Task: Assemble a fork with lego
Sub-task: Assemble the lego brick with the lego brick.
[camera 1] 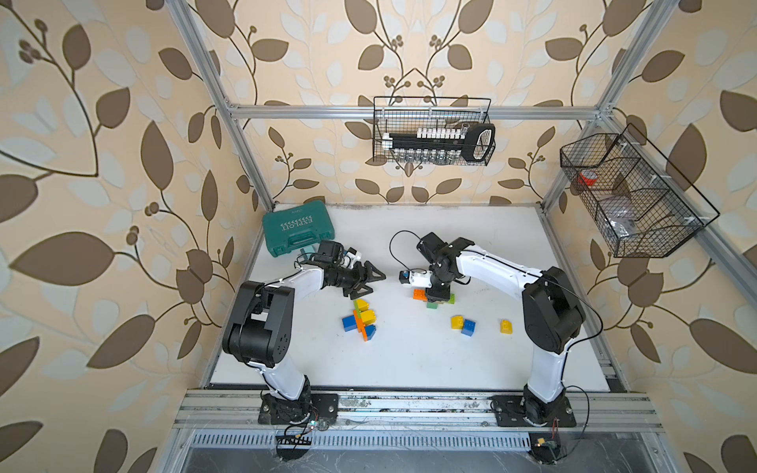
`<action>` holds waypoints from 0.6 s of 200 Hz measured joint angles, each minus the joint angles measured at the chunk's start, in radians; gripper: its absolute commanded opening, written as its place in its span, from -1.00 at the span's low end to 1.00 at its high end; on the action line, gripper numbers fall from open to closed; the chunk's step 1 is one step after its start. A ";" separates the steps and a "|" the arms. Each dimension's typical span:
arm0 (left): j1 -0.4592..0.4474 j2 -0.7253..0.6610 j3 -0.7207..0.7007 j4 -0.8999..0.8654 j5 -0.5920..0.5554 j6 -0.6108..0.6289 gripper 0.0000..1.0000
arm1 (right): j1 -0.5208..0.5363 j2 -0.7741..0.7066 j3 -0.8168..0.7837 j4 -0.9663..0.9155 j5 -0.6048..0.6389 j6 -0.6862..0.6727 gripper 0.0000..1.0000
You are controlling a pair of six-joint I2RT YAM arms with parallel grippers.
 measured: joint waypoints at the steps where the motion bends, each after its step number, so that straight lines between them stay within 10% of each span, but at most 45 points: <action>1: 0.000 0.000 0.000 0.000 0.000 0.000 0.58 | 0.000 0.000 0.002 -0.002 -0.001 0.000 -0.69; 120: 0.000 0.000 0.004 -0.011 -0.002 0.014 0.62 | 0.010 0.039 0.031 -0.037 0.001 0.008 -0.26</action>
